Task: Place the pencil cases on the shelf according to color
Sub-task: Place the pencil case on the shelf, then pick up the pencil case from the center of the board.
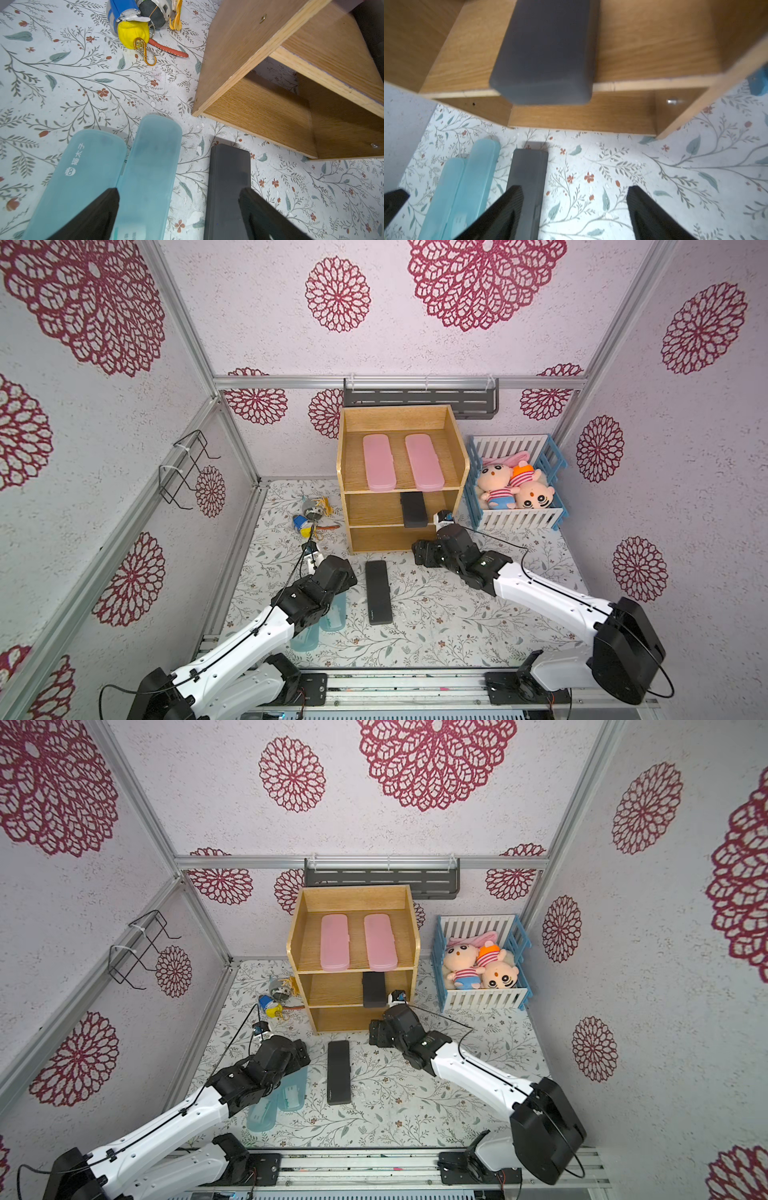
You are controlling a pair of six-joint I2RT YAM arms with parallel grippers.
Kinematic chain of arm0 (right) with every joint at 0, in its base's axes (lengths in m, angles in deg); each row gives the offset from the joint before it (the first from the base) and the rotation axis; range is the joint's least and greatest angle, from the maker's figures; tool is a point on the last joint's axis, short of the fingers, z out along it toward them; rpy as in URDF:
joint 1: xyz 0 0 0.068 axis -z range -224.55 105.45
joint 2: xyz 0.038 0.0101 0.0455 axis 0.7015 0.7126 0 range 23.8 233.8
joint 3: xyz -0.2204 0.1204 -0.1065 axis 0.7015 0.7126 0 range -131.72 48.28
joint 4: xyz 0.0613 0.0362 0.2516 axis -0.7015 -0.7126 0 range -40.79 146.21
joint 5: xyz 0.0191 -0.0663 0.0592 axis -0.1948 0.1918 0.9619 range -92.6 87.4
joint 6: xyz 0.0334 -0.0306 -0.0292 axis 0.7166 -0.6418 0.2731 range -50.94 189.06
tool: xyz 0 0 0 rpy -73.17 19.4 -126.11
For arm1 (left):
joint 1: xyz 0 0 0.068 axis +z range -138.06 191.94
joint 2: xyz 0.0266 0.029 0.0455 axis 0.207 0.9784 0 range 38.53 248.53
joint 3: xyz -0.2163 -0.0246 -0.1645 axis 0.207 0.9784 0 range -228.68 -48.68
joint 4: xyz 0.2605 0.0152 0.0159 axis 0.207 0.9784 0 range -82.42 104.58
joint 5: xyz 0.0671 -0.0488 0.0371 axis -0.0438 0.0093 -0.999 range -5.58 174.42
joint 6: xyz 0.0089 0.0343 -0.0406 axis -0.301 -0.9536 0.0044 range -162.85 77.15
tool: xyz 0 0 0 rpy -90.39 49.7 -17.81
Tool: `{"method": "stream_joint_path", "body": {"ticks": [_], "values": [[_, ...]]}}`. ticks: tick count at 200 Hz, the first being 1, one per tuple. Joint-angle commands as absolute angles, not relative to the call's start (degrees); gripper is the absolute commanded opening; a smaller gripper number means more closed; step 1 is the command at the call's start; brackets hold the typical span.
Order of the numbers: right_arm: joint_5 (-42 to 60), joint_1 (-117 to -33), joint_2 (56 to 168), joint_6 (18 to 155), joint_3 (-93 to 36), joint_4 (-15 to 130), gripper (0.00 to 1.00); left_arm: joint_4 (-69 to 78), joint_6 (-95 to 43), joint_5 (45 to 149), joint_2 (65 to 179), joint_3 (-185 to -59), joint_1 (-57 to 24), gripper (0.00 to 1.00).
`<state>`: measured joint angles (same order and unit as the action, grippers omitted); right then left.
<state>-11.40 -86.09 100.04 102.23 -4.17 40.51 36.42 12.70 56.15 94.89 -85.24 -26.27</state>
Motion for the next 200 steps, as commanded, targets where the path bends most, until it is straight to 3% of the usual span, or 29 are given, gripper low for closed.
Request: {"method": "stream_joint_path", "body": {"ticks": [1,33,81,148,200], "values": [[-9.43,-90.16,95.81,106.31,-1.2,41.55,0.9,38.44,12.89,54.12,93.67,-84.72,-26.18,0.97],[-9.25,-98.14,100.18,111.25,1.69,43.96,0.99,37.91,13.22,56.09,92.26,-83.28,-22.64,0.97],[-14.29,-106.74,114.68,114.57,-6.95,41.2,0.99,39.74,14.0,59.2,90.26,-83.02,-17.12,0.97],[-18.13,-109.72,124.59,111.02,-15.98,32.17,0.99,40.54,14.76,61.91,85.27,-80.26,-14.76,0.97],[-23.38,-109.97,123.43,110.91,-14.07,26.76,0.99,40.16,14.98,64.23,85.06,-80.1,-14.77,0.97]]}}
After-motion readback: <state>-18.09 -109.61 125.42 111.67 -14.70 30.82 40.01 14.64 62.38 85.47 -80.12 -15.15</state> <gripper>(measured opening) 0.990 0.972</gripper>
